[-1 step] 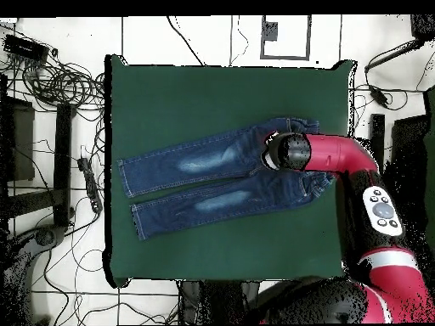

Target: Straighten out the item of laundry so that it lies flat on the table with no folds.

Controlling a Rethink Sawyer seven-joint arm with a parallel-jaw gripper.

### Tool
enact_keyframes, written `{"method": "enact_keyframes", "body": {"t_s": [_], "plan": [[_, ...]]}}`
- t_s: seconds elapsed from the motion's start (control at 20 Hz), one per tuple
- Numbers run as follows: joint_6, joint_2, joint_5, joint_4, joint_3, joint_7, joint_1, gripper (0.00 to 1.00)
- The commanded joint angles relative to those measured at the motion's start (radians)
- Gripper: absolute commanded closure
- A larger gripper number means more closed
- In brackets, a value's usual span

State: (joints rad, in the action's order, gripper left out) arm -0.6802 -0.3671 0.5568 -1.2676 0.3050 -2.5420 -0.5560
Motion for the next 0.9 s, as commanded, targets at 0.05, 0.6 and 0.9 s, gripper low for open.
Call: {"method": "enact_keyframes", "body": {"t_s": [0.05,0.6,0.9], "plan": [[-0.086,-0.091,0.002,-0.117,0.061,0.218,0.045,1.0],[-0.06,-0.111,-0.006,-0.173,0.069,0.191,0.04,1.0],[-0.065,-0.113,0.002,-0.168,0.068,0.203,0.035,1.0]]}}
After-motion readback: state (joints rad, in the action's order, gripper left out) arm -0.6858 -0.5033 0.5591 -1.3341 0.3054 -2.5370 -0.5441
